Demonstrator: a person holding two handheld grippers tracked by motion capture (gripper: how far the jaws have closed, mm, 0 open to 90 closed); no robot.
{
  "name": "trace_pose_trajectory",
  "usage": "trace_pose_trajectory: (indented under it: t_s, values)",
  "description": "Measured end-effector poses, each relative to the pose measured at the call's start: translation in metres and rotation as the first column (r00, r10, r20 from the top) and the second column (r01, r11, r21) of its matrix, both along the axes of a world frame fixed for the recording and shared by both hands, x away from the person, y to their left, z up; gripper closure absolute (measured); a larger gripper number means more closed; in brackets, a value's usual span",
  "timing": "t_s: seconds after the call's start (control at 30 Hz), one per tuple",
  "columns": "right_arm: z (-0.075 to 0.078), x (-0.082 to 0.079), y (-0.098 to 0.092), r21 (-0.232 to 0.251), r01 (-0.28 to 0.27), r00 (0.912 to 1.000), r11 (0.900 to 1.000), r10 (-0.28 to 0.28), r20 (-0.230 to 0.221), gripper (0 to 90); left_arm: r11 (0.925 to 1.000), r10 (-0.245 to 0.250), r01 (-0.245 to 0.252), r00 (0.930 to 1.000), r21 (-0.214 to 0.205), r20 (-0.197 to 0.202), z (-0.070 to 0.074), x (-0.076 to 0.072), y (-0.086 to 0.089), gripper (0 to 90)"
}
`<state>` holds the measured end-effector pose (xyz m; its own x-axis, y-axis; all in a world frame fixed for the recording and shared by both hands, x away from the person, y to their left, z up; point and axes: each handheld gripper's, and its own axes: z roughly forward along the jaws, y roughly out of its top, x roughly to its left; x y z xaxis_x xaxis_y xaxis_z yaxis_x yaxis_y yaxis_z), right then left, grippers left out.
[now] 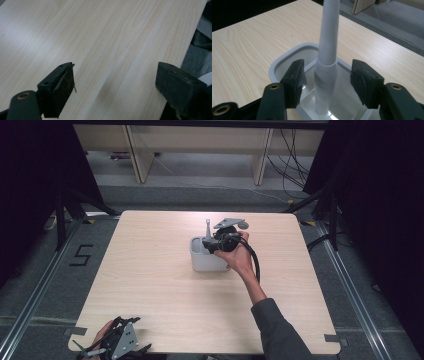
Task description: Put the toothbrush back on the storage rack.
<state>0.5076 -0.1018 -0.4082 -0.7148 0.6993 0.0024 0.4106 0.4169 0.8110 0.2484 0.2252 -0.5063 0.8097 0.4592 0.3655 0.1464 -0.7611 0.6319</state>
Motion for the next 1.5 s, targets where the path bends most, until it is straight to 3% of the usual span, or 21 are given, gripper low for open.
trace_pose_trajectory:
  t_s: [0.2, 0.27, 0.37, 0.43, 0.47, 0.77, 0.9, 1.17, 1.2, 1.23, 1.3, 1.37, 1.5]
  values:
    - [0.007, -0.007, -0.004, 0.014, -0.002, 0.9996, 0.9999, 0.002, 0.027, 41.9, 1.0000, 0.004, -0.004, 1.0000, 0.000, 0.004, 0.000, 0.000, 0.000, 15.1]
    - [0.009, -0.008, -0.006, 0.005, -0.013, 0.9984, 0.9999, 0.013, 0.055, 40.5, 1.0000, 0.003, -0.003, 1.0000, 0.000, 0.002, 0.000, 0.000, 0.000, 15.1]
    - [0.011, -0.014, -0.008, 0.013, 0.007, 0.9992, 0.9999, -0.008, 0.039, 39.5, 1.0000, 0.002, -0.002, 1.0000, 0.001, -0.002, 0.000, 0.000, 0.000, 15.1]
    - [0.013, -0.015, -0.011, -0.004, -0.012, 0.9980, 0.9999, 0.012, 0.062, 38.9, 1.0000, 0.008, -0.008, 1.0000, -0.003, 0.002, 0.000, 0.000, 0.000, 15.1]
    - [0.014, -0.017, -0.012, 0.002, -0.008, 0.9991, 1.0000, 0.008, 0.042, 38.2, 1.0000, 0.008, -0.008, 1.0000, -0.004, 0.002, 0.000, 0.000, 0.000, 15.1]
    - [0.018, -0.031, -0.026, 0.009, -0.018, 0.9976, 0.9998, 0.017, 0.067, 35.3, 1.0000, 0.006, -0.006, 1.0000, -0.002, 0.003, 0.000, 0.000, 0.000, 15.1]
    - [0.018, -0.037, -0.030, 0.015, -0.009, 0.9985, 0.9999, 0.008, 0.054, 34.2, 1.0000, 0.006, -0.006, 1.0000, 0.001, 0.002, 0.000, 0.000, 0.000, 15.1]
    - [0.016, -0.049, -0.038, 0.037, -0.010, 0.9972, 0.9993, 0.007, 0.074, 33.4, 1.0000, 0.000, 0.000, 1.0000, 0.005, -0.006, -0.001, 0.000, -0.001, 15.1]
    - [0.015, -0.049, -0.039, 0.046, -0.015, 0.9956, 0.9988, 0.011, 0.093, 33.6, 0.9999, -0.001, 0.001, 0.9999, 0.014, -0.013, 0.000, 0.000, -0.001, 15.1]
    - [0.015, -0.052, -0.040, 0.049, -0.005, 0.9973, 0.9988, 0.002, 0.074, 33.4, 1.0000, -0.003, 0.003, 1.0000, 0.005, -0.009, -0.001, 0.000, -0.001, 15.1]
    - [0.014, -0.051, -0.041, 0.029, -0.016, 0.9954, 0.9995, 0.013, 0.095, 32.9, 1.0000, -0.002, 0.002, 1.0000, 0.002, -0.004, 0.000, -0.001, -0.001, 15.1]
    - [0.014, -0.054, -0.041, 0.044, -0.020, 0.9970, 0.9988, 0.016, 0.075, 32.4, 1.0000, -0.005, 0.005, 1.0000, -0.001, -0.006, 0.000, 0.000, -0.001, 15.1]
    - [0.014, -0.058, -0.042, 0.037, -0.016, 0.9967, 0.9992, 0.013, 0.081, 30.9, 1.0000, -0.003, 0.003, 1.0000, 0.007, -0.005, 0.001, -0.001, -0.001, 15.1]
